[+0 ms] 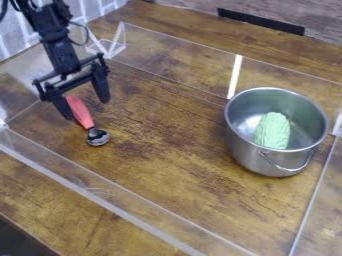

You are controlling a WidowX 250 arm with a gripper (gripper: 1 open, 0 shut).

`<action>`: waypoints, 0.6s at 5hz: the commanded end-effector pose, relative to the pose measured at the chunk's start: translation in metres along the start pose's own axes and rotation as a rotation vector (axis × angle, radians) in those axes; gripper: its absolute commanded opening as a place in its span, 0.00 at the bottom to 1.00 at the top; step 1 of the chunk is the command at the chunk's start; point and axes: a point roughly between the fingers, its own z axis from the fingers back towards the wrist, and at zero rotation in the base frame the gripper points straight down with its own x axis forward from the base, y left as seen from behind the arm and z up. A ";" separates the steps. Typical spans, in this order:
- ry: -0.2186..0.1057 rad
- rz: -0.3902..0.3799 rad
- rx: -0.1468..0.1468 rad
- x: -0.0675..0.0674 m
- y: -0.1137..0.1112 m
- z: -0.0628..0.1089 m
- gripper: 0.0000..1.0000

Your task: Move the orange spoon to the right

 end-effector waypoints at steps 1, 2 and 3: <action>-0.034 0.019 -0.038 0.004 0.005 0.014 1.00; -0.027 0.028 -0.038 0.005 0.004 0.014 0.00; -0.026 0.057 -0.057 0.010 0.001 0.016 0.00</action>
